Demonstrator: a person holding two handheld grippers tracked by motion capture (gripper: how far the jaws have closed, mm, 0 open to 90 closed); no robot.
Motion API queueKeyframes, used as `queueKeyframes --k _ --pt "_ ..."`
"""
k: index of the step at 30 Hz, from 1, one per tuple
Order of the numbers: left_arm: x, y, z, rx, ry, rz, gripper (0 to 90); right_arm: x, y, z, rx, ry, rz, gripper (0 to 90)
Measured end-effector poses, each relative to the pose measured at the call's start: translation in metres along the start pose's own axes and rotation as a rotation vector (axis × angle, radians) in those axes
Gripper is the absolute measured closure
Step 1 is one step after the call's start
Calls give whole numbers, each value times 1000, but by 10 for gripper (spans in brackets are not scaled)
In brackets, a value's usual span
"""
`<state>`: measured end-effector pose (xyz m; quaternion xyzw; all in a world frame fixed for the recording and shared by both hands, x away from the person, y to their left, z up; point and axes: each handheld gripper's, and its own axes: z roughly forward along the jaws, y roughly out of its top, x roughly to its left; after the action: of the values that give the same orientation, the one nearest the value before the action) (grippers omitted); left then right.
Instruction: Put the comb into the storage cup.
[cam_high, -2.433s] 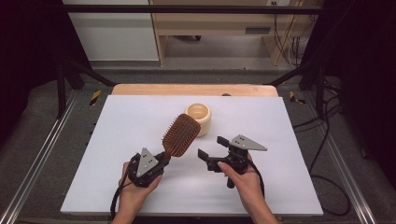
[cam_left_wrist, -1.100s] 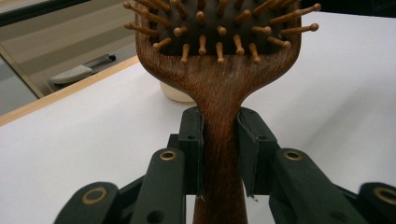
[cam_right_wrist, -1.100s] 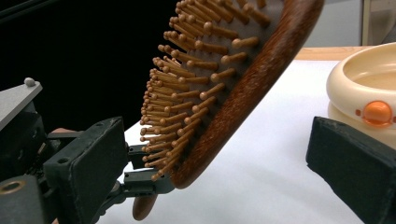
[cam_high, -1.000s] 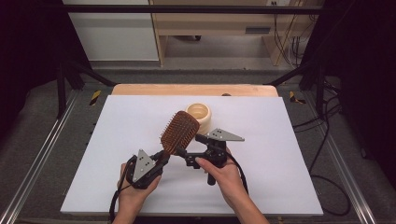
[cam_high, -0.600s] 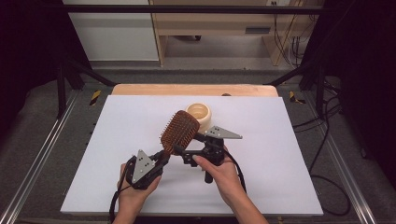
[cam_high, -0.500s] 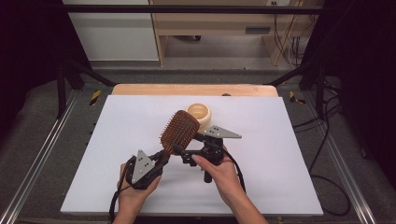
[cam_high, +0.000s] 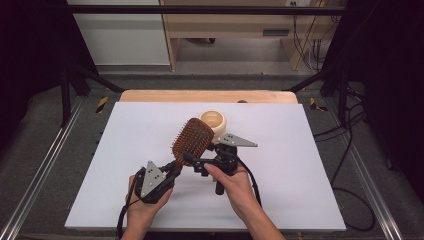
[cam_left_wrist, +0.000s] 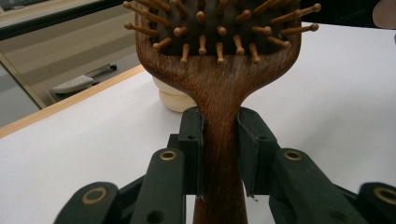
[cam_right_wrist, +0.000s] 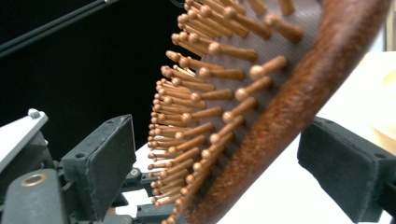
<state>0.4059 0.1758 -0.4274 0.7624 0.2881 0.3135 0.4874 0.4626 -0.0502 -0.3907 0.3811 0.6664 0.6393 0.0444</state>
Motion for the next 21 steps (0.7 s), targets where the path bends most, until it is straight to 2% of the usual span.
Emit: queueKeyframes --k 9,21 --pt "-1 0 0 -11 -6 4 724 0 6 0 -27 20 30 186" --pt "-3 0 -1 -23 -13 9 724 0 16 -2 -45 37 35 263"
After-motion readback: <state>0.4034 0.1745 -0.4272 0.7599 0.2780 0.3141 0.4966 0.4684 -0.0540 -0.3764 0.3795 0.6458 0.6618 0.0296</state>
